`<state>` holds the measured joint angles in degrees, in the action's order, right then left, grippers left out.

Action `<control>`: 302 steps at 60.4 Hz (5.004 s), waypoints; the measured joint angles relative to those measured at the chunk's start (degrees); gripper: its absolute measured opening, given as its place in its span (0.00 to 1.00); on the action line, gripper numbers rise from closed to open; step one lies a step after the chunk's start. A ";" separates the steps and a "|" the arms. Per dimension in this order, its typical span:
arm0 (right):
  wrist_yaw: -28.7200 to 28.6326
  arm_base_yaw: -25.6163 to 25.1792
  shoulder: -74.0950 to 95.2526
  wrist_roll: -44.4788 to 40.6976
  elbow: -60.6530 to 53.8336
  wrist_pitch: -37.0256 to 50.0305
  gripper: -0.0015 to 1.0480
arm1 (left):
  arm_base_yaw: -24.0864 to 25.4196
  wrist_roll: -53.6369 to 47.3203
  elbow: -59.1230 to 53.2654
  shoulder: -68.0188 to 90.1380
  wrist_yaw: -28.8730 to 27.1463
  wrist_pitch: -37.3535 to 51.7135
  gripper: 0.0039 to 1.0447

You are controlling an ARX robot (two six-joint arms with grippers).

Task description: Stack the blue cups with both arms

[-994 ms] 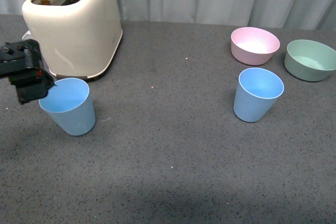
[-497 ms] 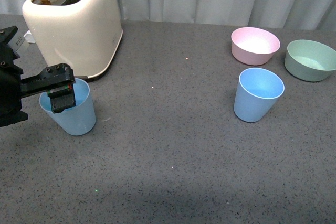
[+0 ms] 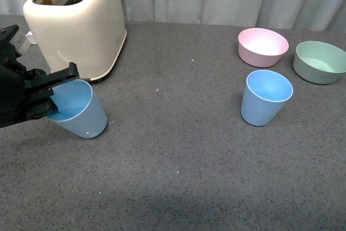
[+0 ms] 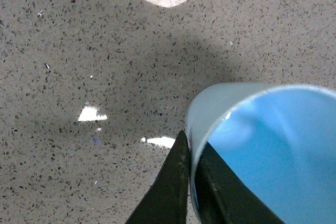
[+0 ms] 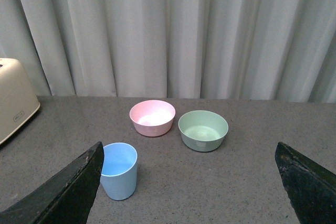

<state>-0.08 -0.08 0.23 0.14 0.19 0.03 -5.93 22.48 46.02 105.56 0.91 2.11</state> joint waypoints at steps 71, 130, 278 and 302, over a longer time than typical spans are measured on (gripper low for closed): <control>0.00 0.00 0.00 0.00 0.00 0.00 0.91 | -21.84 6.21 18.58 11.21 -7.45 -8.28 0.03; 0.07 0.00 0.00 0.00 0.00 0.00 0.91 | -18.08 -15.34 -9.46 3.63 -23.26 56.83 0.60; 0.02 0.02 0.00 0.00 0.00 0.00 0.91 | 5.79 -22.05 -44.94 -103.45 -0.90 -1.33 0.03; 0.00 0.00 0.00 0.00 0.00 0.00 0.91 | 5.79 -22.03 -44.94 -105.31 -0.90 -1.97 0.37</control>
<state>-0.08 -0.08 0.23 0.14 0.19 0.03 -0.14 0.45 1.08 0.25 0.01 0.14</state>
